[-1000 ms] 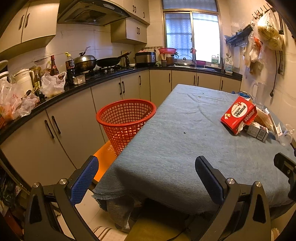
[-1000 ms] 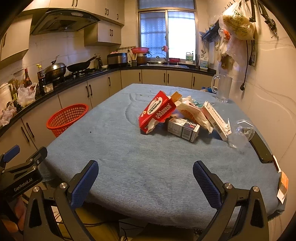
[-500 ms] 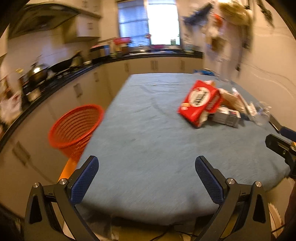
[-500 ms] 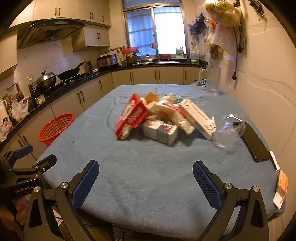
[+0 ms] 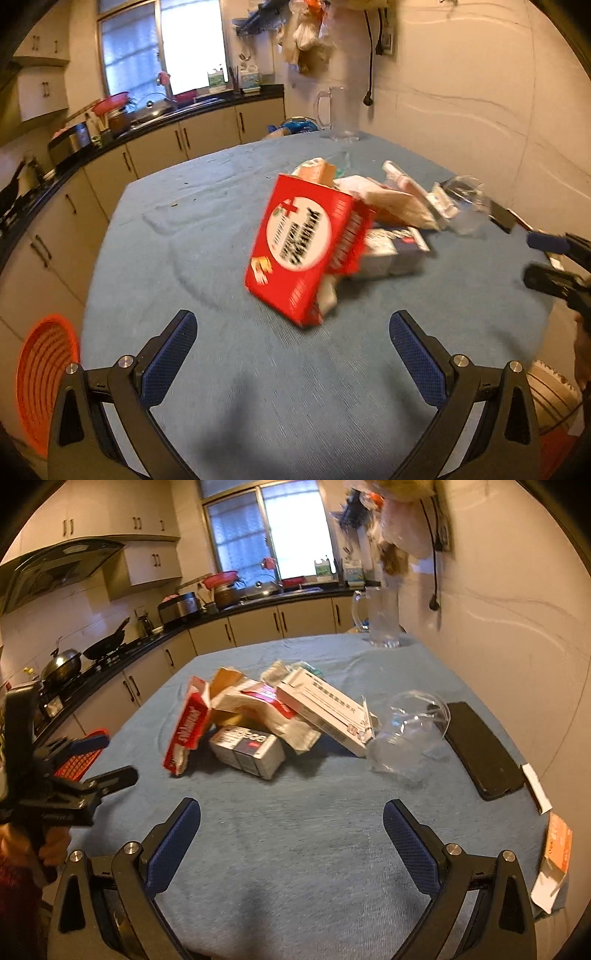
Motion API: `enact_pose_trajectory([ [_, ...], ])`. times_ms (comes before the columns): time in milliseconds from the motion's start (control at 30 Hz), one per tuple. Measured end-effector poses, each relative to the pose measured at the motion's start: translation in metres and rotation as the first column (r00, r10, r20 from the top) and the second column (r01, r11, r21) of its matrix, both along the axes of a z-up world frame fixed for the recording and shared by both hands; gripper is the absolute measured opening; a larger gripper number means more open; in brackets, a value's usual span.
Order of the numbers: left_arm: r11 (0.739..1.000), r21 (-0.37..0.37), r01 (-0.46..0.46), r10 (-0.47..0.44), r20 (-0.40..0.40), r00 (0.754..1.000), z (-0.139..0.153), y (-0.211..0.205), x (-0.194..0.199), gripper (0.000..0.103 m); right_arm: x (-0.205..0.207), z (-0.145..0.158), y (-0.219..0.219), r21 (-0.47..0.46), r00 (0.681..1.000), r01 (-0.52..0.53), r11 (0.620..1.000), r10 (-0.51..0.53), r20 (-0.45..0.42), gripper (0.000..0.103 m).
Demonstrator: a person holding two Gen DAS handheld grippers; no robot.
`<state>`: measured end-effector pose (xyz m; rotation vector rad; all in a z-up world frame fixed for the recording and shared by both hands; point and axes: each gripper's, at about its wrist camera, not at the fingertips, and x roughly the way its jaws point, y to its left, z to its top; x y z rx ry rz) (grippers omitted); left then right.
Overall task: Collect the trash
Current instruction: 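Grasp the red JIYANTIE box with the left gripper while the right gripper approaches the white medicine box, then lift the red box with the left gripper while the right gripper grasps the white medicine box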
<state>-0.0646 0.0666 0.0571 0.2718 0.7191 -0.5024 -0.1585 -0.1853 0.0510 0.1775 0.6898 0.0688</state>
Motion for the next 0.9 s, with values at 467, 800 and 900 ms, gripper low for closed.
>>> enact_pose_trajectory([
  [467,0.964,-0.019,0.264,-0.265,-0.102,0.959,-0.015,-0.018,0.082,0.103,0.034,-0.009,-0.017,0.016,0.999,0.027,1.0,-0.027,-0.041,0.101],
  [800,0.97,-0.019,0.243,-0.243,-0.15,0.958,-0.027,-0.029,0.078,0.092,0.052,-0.004,-0.03,0.024,0.998,0.048,0.999,-0.047,-0.05,0.101],
  [900,0.986,-0.021,0.163,-0.164,-0.148,0.975,-0.024,-0.024,0.068,0.092,0.06,0.002,-0.031,0.007,0.999,0.024,1.0,-0.024,-0.049,0.101],
])
